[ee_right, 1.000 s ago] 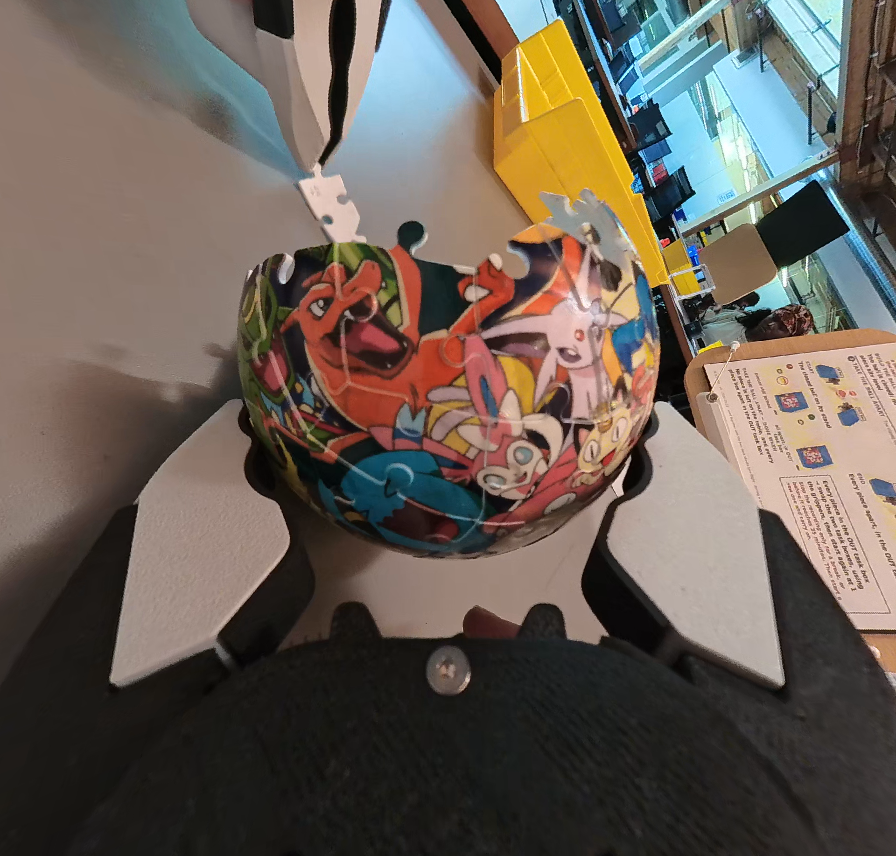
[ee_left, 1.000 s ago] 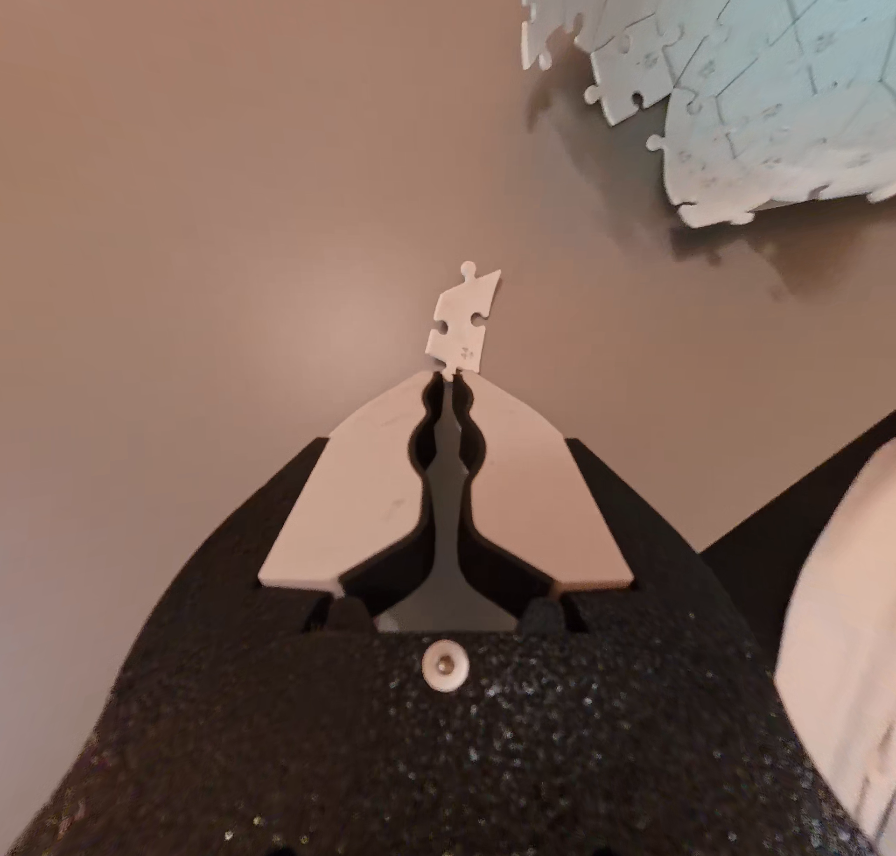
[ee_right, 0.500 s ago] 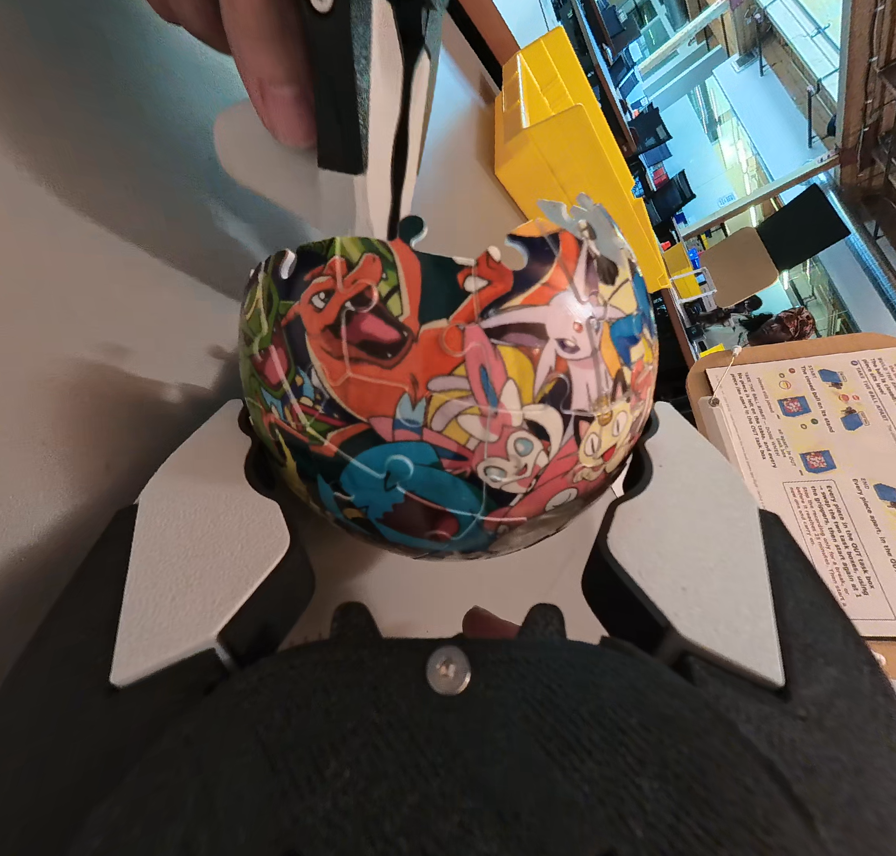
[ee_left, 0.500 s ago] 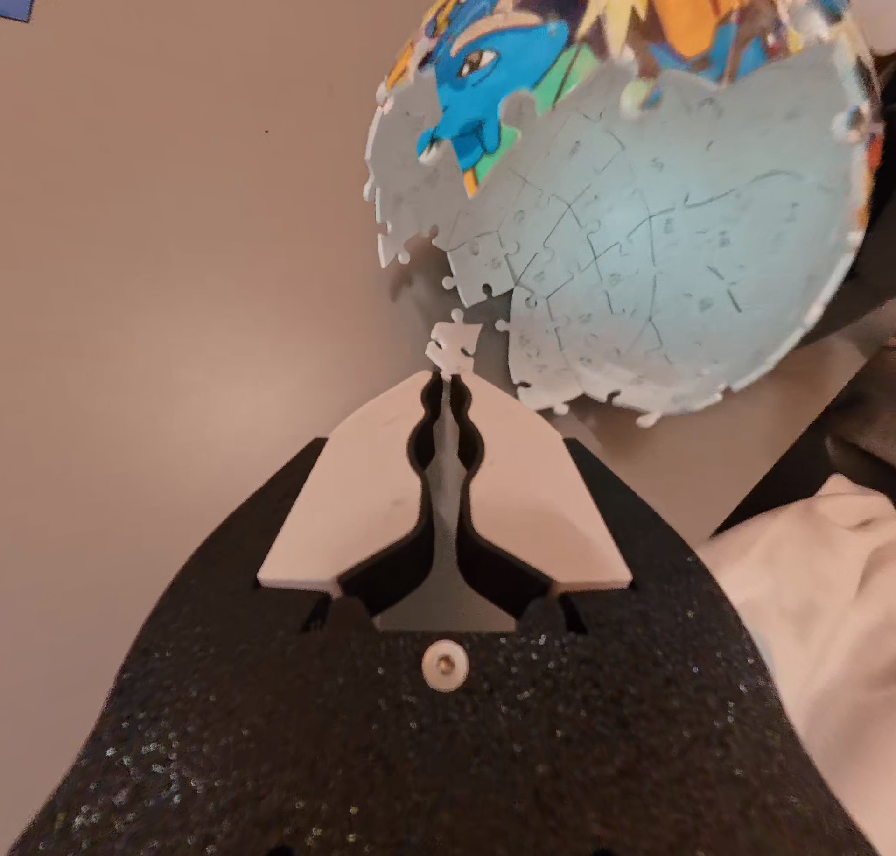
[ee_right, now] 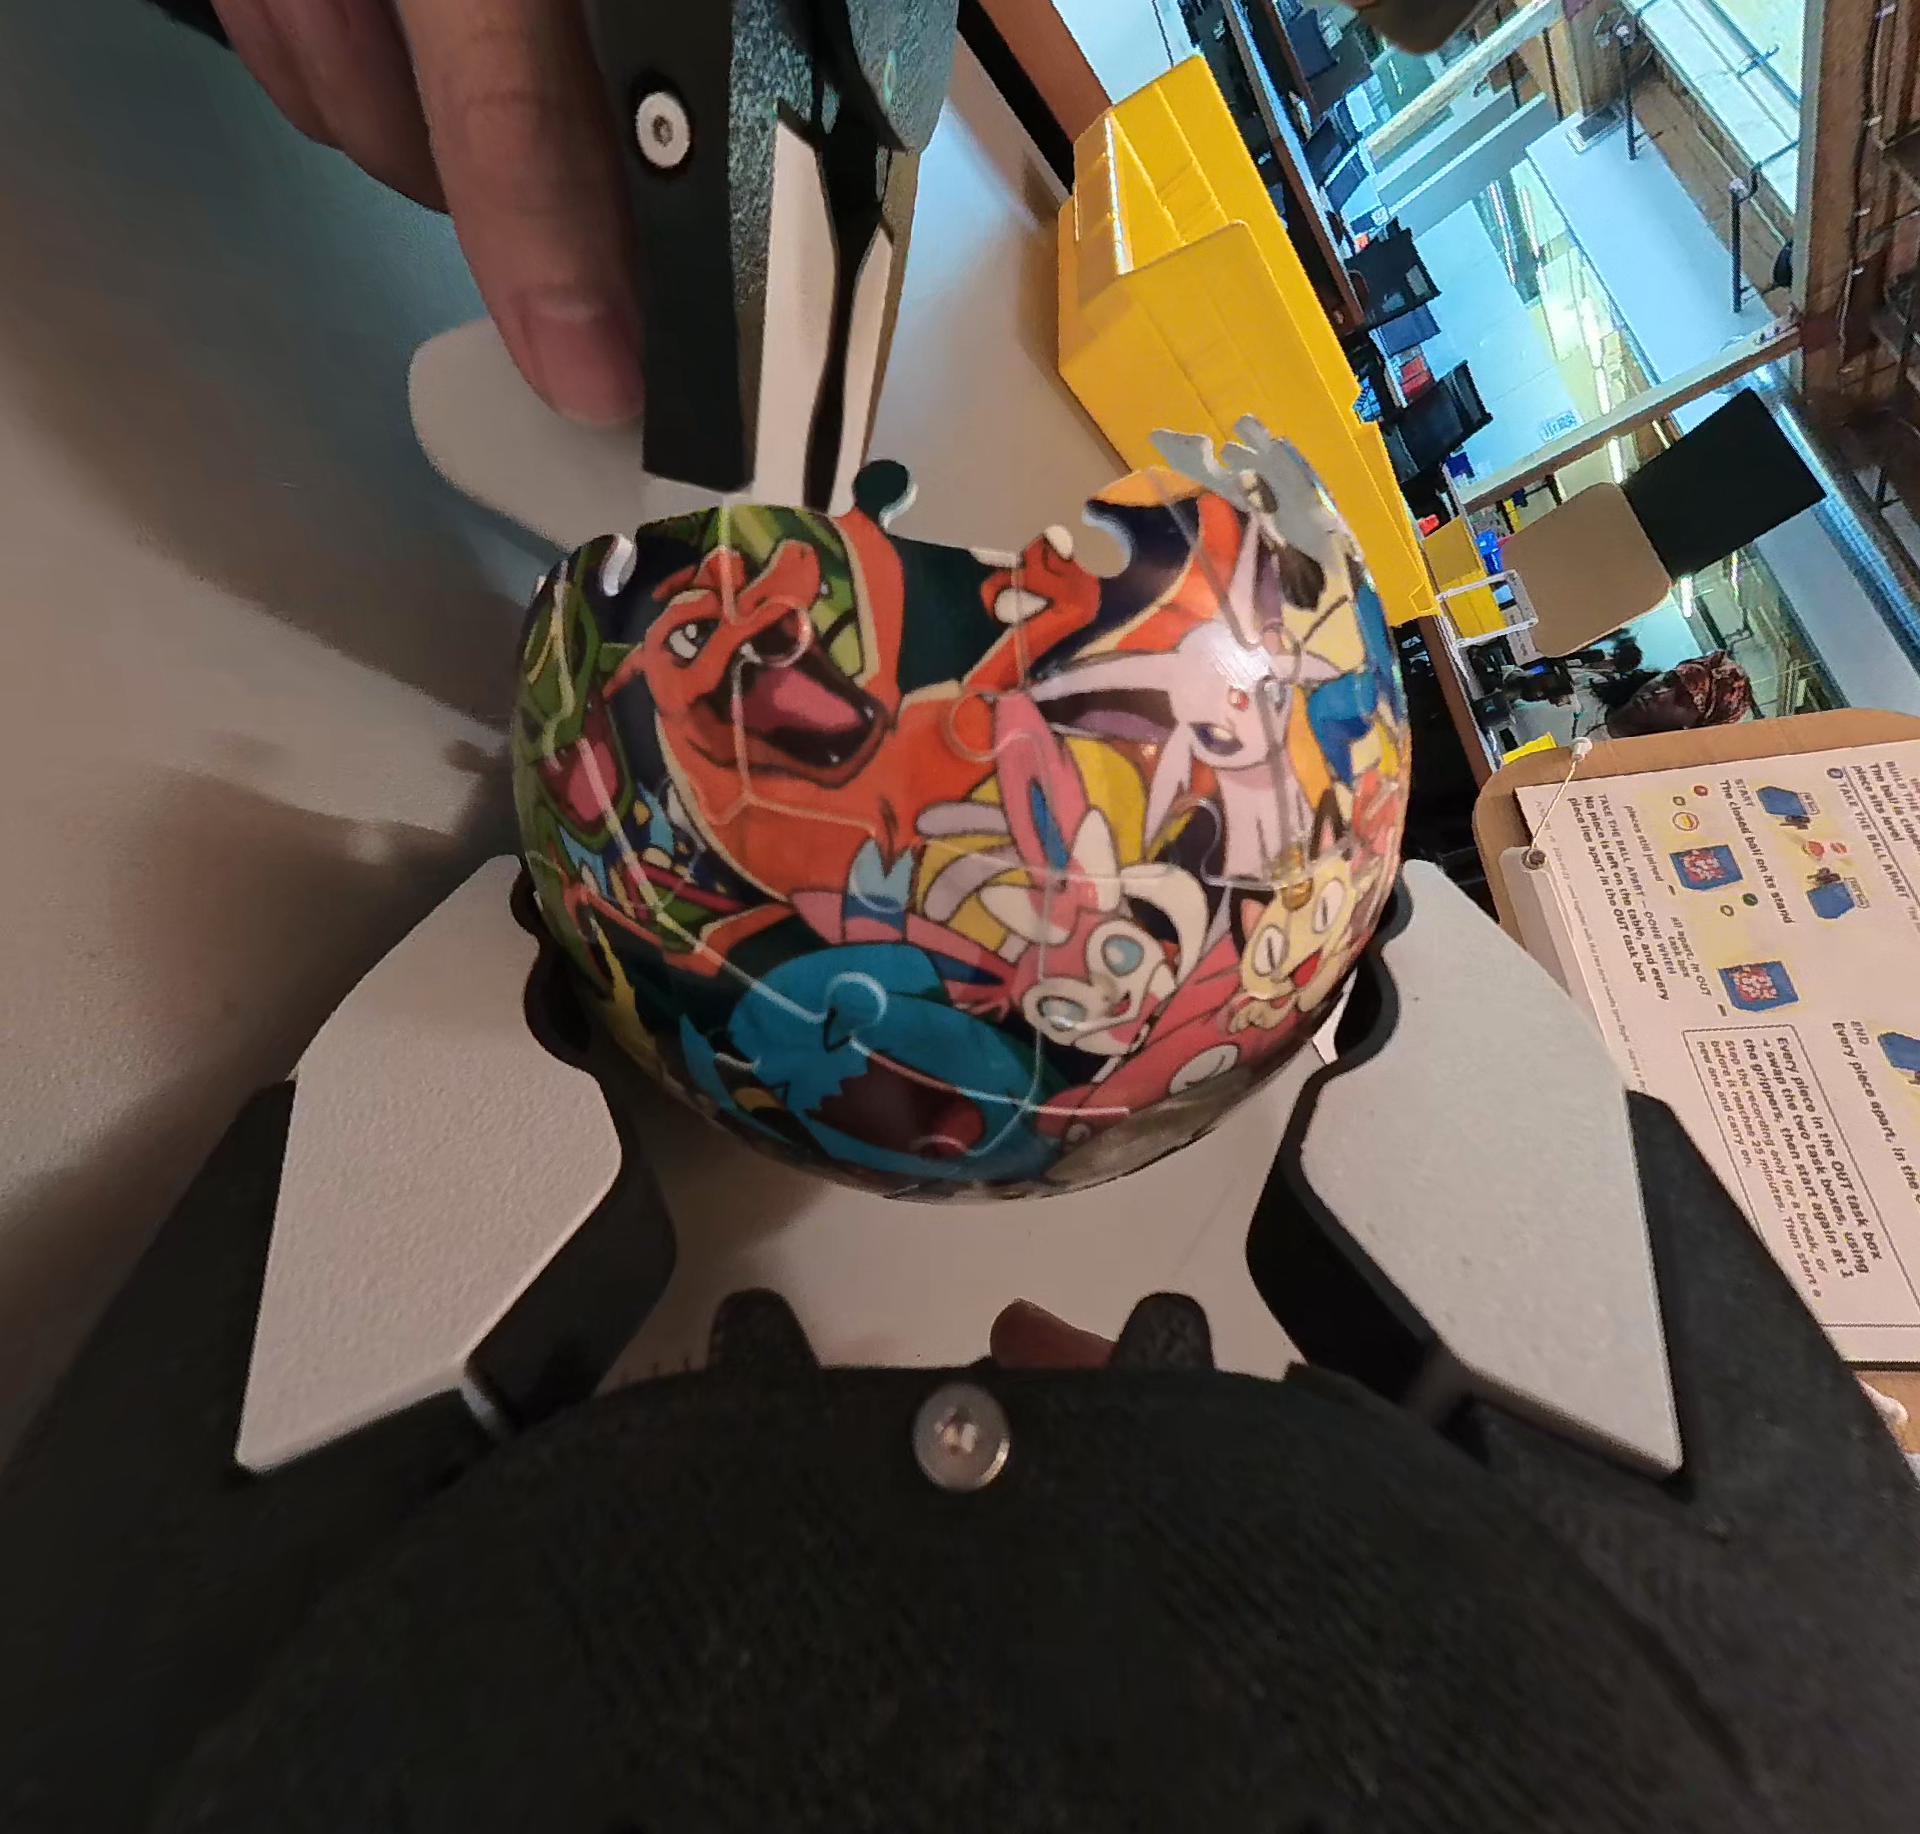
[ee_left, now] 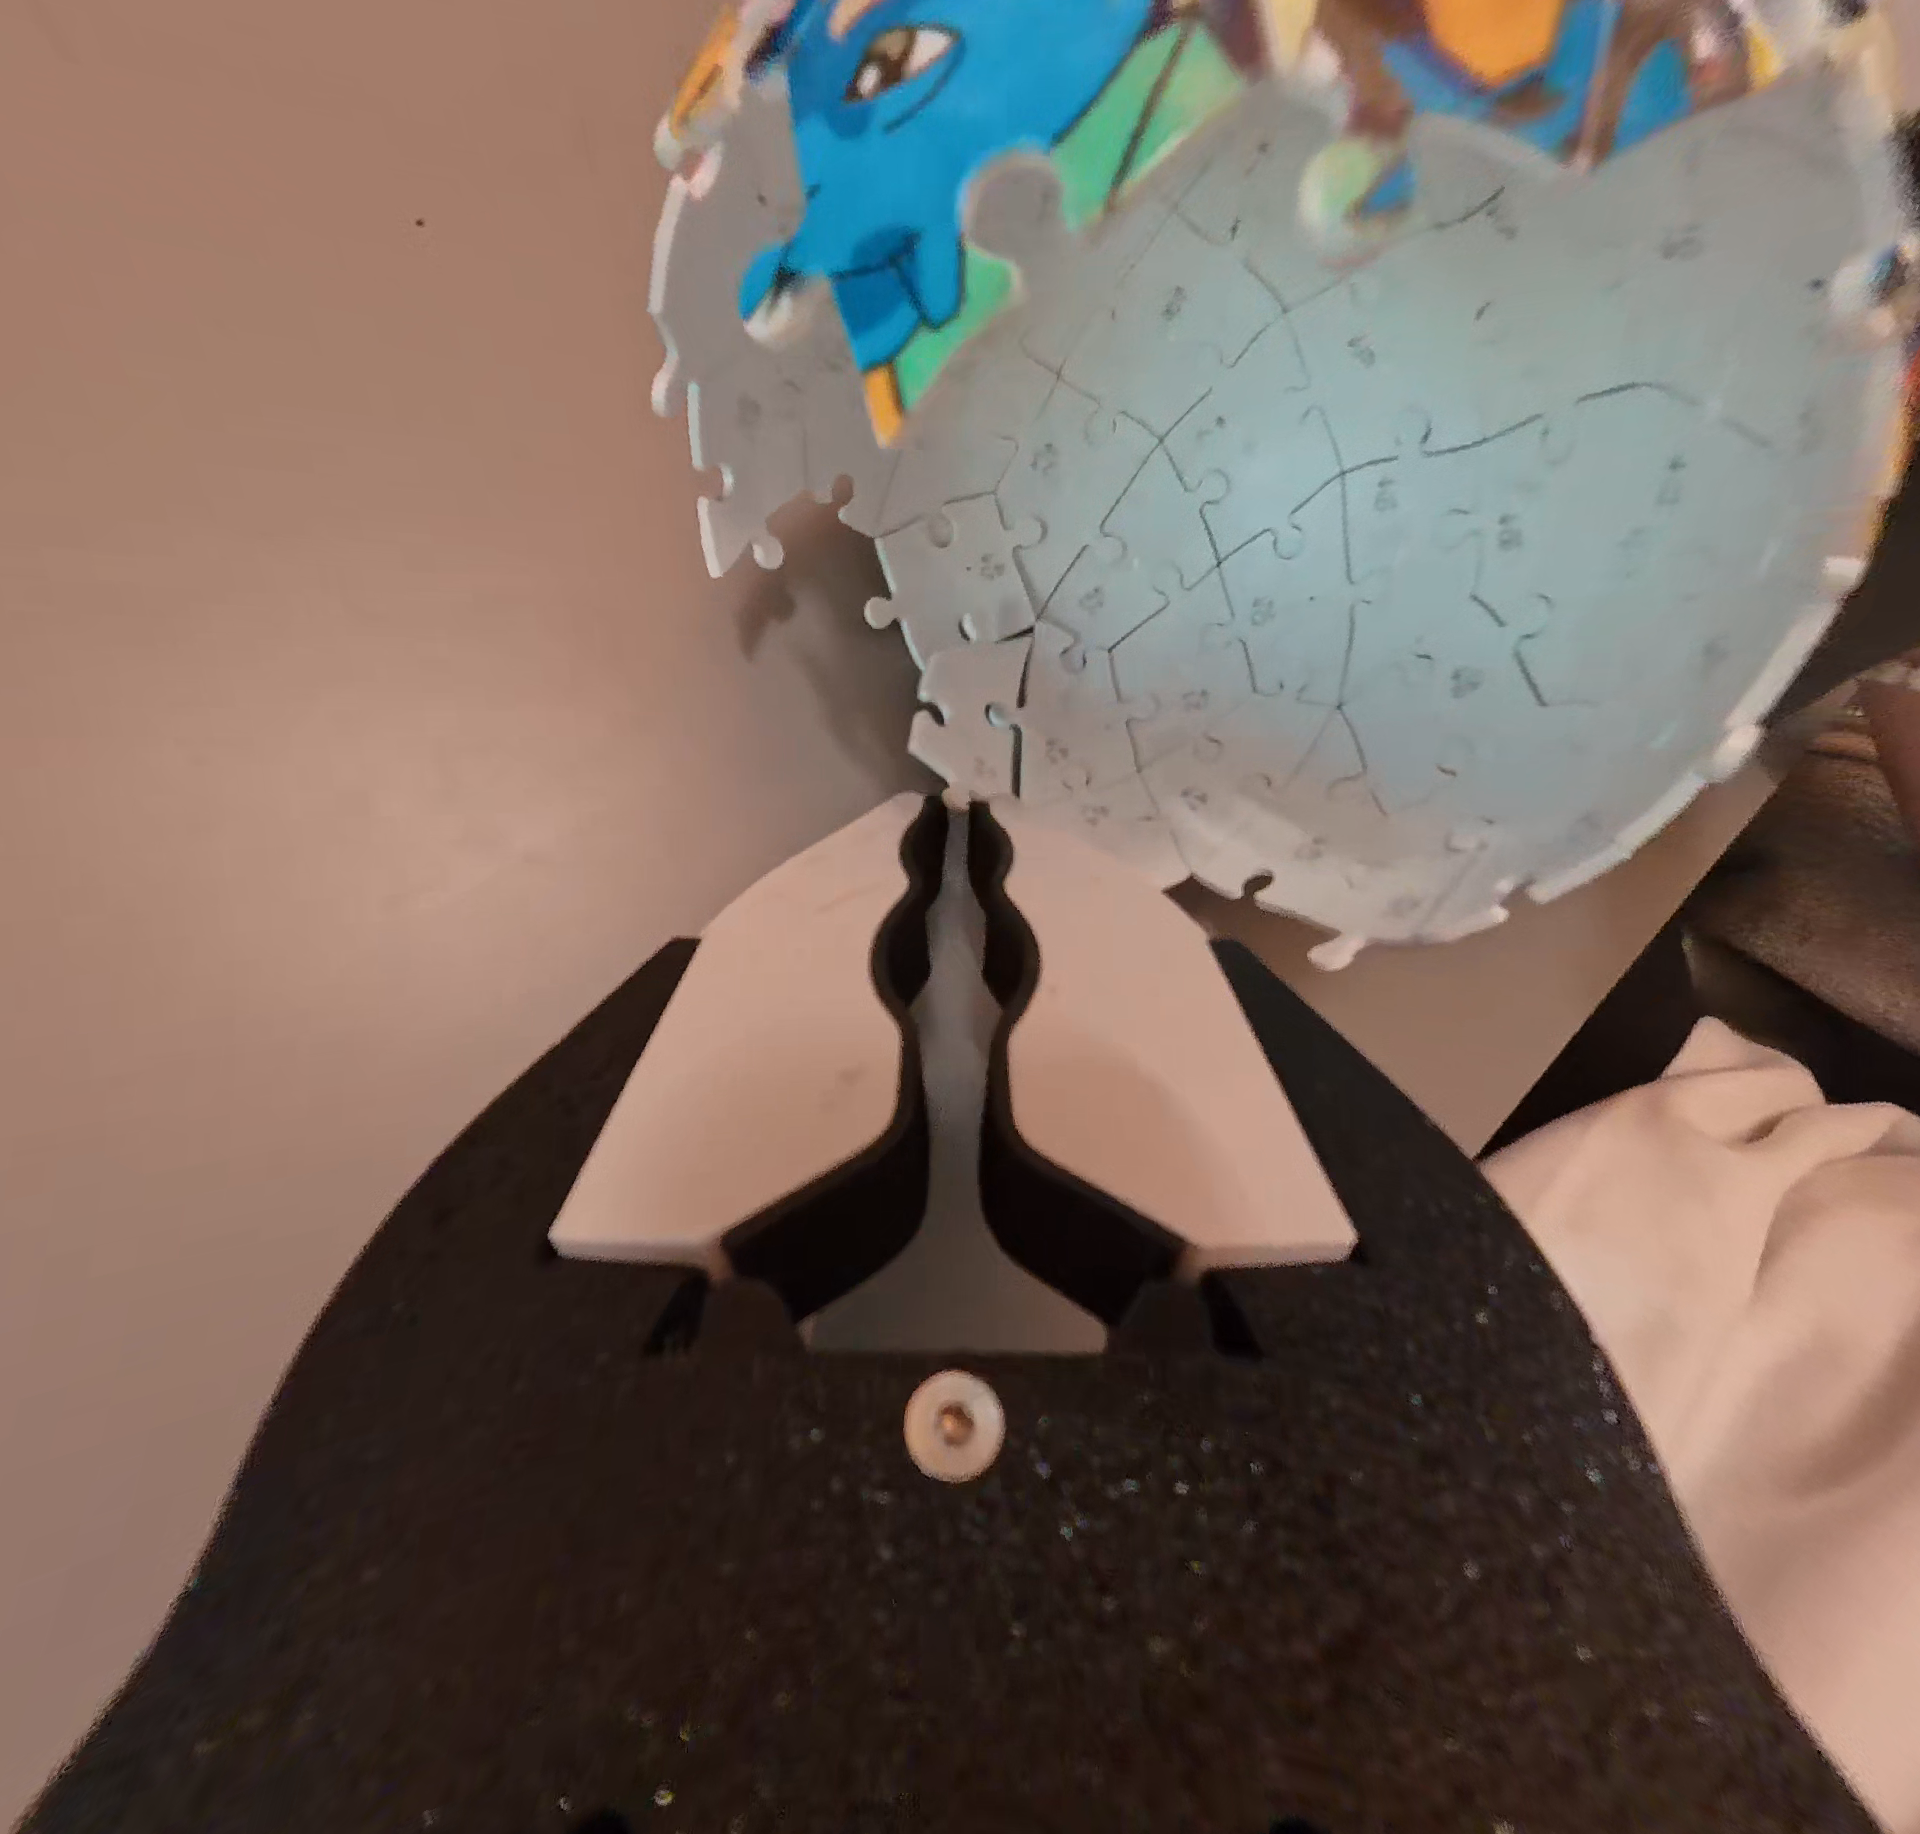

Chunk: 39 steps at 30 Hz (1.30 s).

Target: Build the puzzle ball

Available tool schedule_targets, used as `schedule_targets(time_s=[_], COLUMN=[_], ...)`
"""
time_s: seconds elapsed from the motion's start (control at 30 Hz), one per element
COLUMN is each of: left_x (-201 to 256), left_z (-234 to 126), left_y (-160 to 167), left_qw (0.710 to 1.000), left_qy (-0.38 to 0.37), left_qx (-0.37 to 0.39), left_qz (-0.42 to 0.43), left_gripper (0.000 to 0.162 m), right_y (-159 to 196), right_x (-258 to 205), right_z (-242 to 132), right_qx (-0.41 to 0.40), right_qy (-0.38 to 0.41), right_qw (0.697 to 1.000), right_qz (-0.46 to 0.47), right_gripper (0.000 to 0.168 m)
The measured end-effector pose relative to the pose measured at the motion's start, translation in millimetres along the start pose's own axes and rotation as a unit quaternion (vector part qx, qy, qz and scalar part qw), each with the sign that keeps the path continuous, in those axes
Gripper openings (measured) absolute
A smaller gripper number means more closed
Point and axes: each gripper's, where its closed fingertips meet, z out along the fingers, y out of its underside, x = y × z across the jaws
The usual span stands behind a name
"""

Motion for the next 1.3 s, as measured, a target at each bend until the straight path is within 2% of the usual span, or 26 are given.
schedule_targets(time_s=[0.2, 0.27, 0.33, 0.43, 0.57, 0.73, 0.9, 1.3], left_x=[-3, -14, -26, -41, -48, -52, -53, -53], left_z=[-3, -6, -7, 0, 4, 15, 16, 20], left_y=[2, -2, -9, -12, -22, -22, -33, -30], left_qw=[1.0, 1.0, 0.998, 0.995, 0.989, 0.986, 0.986, 0.983], left_qy=[0.0, -0.017, -0.04, -0.091, -0.137, -0.154, -0.152, -0.169], left_qx=[-0.006, 0.011, 0.038, 0.05, 0.055, 0.02, 0.041, 0.018], left_qz=[0.012, -0.003, -0.003, 0.0, 0.033, 0.058, 0.054, 0.074], left_gripper=[0.018, 0.033, 0.04, 0.084, 0.101, 0.105, 0.106, 0.104], right_y=[0, 0, 0, -1, -1, -1, 0, -1], right_x=[0, 0, 0, 0, 0, 0, 1, 1], right_z=[0, 0, 0, 0, 0, 0, 0, 1], right_qx=[0.0, 0.0, 0.0, 0.002, 0.001, 0.003, 0.004, 0.007], right_qy=[0.0, 0.0, 0.0, 0.0, 0.0, 0.0, 0.0, 0.001], right_qw=[1.0, 1.0, 1.0, 1.0, 1.0, 1.0, 1.0, 1.0], right_qz=[0.0, 0.0, -0.002, 0.001, -0.002, 0.002, 0.006, 0.009], right_gripper=[0.142, 0.142, 0.142, 0.142, 0.142, 0.142, 0.142, 0.142])
